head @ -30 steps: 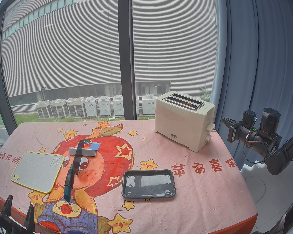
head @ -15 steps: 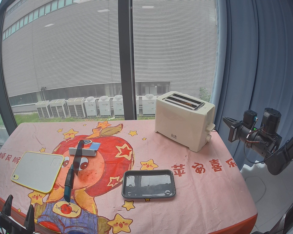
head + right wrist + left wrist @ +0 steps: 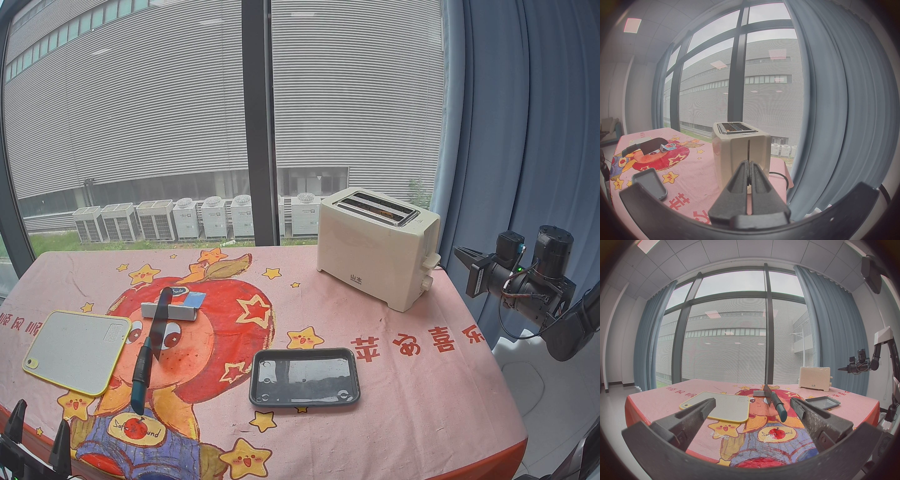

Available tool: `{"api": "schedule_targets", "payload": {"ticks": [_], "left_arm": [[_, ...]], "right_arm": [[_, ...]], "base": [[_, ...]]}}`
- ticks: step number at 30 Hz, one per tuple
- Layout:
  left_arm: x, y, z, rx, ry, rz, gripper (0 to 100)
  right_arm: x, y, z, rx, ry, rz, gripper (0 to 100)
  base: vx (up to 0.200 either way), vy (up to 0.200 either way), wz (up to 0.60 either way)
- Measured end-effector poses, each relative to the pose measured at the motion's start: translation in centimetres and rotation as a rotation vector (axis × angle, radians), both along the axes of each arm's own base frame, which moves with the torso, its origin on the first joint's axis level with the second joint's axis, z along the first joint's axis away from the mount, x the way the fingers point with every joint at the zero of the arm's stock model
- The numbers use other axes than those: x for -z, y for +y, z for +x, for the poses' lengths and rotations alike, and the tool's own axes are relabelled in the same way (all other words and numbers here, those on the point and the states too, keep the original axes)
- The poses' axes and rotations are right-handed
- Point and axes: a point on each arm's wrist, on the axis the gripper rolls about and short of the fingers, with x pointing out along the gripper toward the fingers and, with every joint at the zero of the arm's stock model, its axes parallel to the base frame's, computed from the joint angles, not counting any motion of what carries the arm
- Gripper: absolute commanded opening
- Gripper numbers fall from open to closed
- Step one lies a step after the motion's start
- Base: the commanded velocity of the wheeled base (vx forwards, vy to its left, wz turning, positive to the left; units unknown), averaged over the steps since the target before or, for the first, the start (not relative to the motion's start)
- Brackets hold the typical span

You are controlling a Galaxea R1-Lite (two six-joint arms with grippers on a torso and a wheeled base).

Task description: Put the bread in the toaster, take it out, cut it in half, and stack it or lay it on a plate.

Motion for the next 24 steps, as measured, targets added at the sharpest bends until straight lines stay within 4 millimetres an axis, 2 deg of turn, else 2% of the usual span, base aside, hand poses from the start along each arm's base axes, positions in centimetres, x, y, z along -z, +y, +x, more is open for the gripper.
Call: {"api": "schedule_targets", "payload": {"ticks": [6,17,24], "left_arm": [[0.0,0.0,0.0,0.000,0.000,0.000,100],[0.0,0.0,0.0,0.000,0.000,0.000,100],[0.0,0.0,0.0,0.000,0.000,0.000,100]], "right_arm": [[0.4,0.0,0.1,-0.091,0.019,0.021,0],[1.7,-1.5,0.9,-0.175,0.051,0.038,0],[2.6,-1.4,0.4,-0.264,0.084,0.040,0]], "base": [[0.000,0.000,0.00],[0.000,0.000,0.00],[0.000,0.000,0.00]]}}
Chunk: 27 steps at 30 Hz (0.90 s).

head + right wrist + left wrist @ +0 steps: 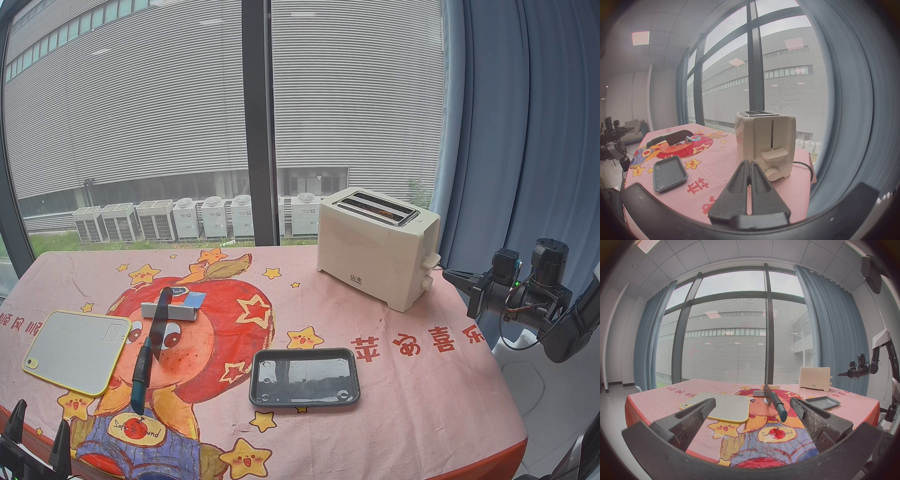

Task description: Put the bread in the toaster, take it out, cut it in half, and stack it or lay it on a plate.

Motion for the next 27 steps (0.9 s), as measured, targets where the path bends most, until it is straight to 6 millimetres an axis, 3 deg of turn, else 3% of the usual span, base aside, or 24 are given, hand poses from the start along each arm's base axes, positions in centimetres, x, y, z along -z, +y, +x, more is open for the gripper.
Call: {"api": "schedule_targets", "payload": {"ticks": [16,27], "left_arm": [[0.0,0.0,0.0,-0.001,0.000,0.000,100],[0.0,0.0,0.0,0.000,0.000,0.000,100]], "right_arm": [[1.7,0.9,0.5,0.007,0.058,-0.009,0],[3.4,1.8,2.1,0.069,0.076,-0.020,0]], "base": [[0.000,0.000,0.00],[0.000,0.000,0.00]]}}
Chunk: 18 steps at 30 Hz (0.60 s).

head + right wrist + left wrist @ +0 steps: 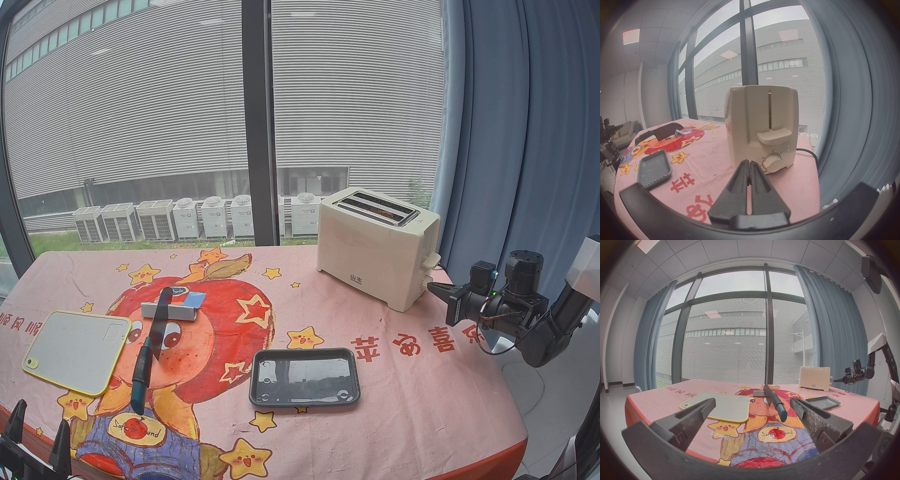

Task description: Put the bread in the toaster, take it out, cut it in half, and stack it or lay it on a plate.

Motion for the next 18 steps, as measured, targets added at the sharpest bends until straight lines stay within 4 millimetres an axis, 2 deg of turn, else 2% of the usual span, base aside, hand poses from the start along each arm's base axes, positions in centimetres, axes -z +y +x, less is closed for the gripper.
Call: {"api": "schedule_targets", "payload": {"ticks": [18], "left_arm": [[0.0,0.0,0.0,0.000,0.000,0.000,100]], "right_arm": [[1.0,1.3,2.2,0.125,-0.023,0.029,0]], "base": [[0.000,0.000,0.00]]}}
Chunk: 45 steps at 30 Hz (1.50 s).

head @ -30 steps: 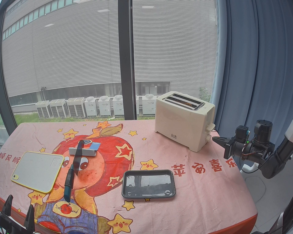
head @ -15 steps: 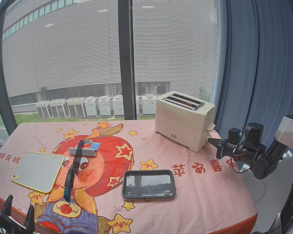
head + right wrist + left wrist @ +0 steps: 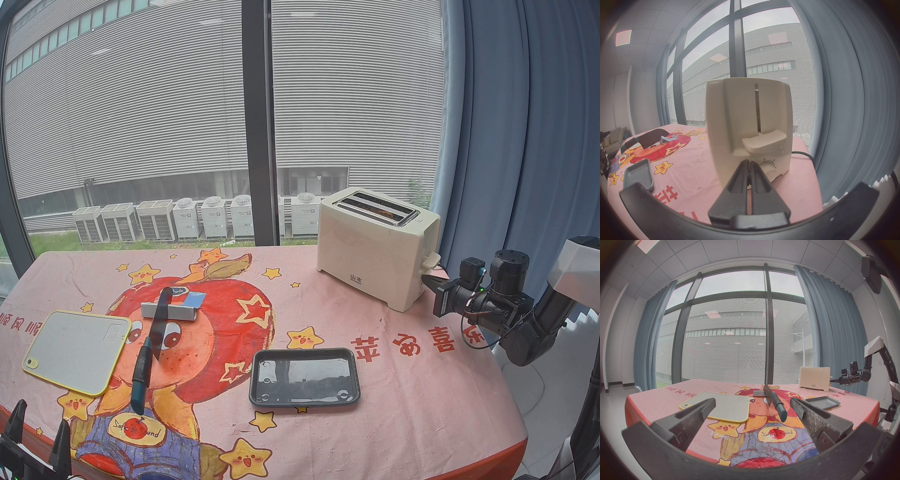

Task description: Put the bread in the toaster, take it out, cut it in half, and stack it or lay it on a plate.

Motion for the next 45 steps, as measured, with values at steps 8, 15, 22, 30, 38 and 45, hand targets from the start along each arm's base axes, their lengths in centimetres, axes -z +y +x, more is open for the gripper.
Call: {"api": "schedule_targets", "payload": {"ticks": [8,15,22,30,38,45], "left_arm": [[0.0,0.0,0.0,0.000,0.000,0.000,100],[0.0,0.0,0.0,0.000,0.000,0.000,100],[0.0,0.0,0.0,0.000,0.000,0.000,100],[0.0,0.0,0.0,0.000,0.000,0.000,100],[0.0,0.0,0.0,-0.001,0.000,0.000,100],[0.0,0.0,0.0,0.000,0.000,0.000,100]], "right_arm": [[0.5,0.0,0.3,0.004,0.012,0.000,0],[0.8,0.0,0.3,0.009,0.019,-0.003,0],[1.4,0.0,0.2,0.007,0.038,-0.008,0],[1.6,0.1,0.1,0.006,0.048,-0.013,0],[1.9,0.0,-0.2,0.005,0.060,-0.022,0],[2.0,0.0,-0.3,0.004,0.066,-0.024,0]], "base": [[0.000,0.000,0.00],[0.000,0.000,0.00],[0.000,0.000,0.00],[0.000,0.000,0.00],[0.000,0.000,0.00],[0.000,0.000,0.00]]}}
